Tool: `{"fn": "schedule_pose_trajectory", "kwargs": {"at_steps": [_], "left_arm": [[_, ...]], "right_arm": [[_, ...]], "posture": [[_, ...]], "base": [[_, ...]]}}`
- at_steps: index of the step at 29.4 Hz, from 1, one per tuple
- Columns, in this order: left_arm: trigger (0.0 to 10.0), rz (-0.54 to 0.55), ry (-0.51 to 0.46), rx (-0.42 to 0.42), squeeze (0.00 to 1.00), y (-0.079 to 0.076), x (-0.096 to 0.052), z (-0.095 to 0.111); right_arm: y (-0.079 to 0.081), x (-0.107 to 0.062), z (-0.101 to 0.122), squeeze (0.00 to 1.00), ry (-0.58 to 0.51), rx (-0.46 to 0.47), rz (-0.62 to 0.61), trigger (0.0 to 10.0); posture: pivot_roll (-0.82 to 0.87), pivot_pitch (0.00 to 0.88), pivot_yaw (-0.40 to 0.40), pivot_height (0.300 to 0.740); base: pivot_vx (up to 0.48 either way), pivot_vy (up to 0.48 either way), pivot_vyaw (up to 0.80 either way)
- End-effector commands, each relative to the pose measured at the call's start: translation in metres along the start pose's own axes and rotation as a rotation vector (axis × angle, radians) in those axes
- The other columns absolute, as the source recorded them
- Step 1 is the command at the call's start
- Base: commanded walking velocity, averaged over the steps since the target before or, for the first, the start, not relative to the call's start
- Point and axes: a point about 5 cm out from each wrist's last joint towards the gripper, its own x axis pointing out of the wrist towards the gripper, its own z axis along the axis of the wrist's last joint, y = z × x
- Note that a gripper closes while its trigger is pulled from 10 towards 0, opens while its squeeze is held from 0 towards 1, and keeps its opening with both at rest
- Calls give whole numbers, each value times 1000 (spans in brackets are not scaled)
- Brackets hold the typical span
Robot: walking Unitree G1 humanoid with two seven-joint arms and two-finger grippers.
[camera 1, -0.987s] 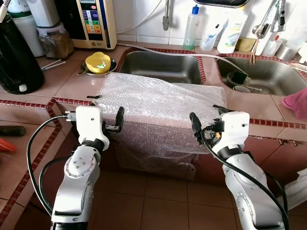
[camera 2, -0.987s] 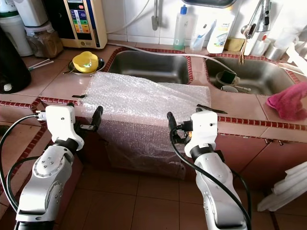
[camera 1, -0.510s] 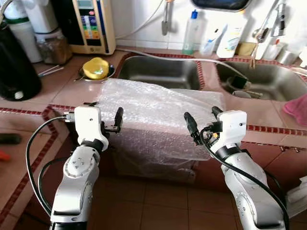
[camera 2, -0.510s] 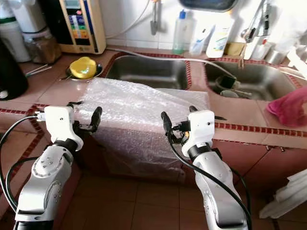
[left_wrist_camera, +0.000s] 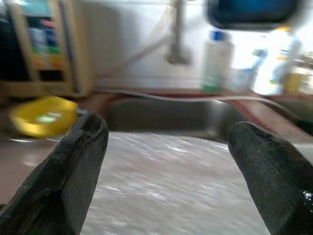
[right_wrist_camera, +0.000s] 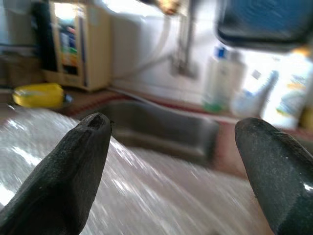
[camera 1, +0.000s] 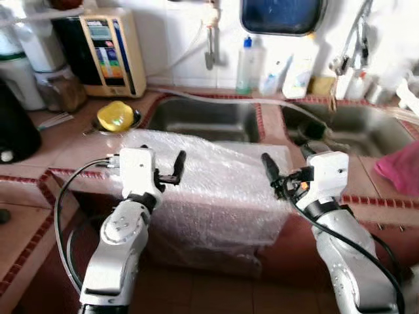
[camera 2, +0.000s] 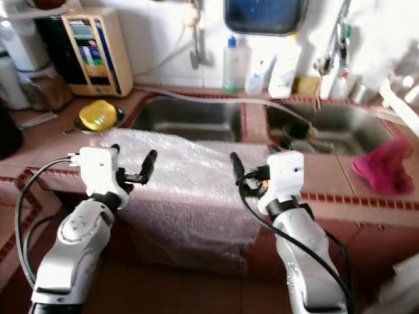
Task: Kitchen organization
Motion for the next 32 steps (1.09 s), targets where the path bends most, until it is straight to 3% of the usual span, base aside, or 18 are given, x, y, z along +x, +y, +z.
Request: {"fn": "schedule_pose_trajectory", "kwargs": {"at_steps": [1,11,20,32], "left_arm": [[10000,19,13,7,0,5,0,-1],[10000,21,26,-1,0,5,0,-3],[10000,16,28,-1,0,4,0,-4],[10000,-9,16,8,0,1,2,-2]], "right_arm": [[6,2,2,0,-15,8,23,10000],[7,1,-1,0,-3,5,25,10000],[6,2,-3,0,4,1,20,10000],[2,2,-5,0,13,-18,10,10000]], "posture": [[59,0,3,740],[60,0,3,740],[61,0,3,740],[60,0,3,740]], "base": [[439,0,0],[363,260,0],[27,430,0],[0,0,0]]}}
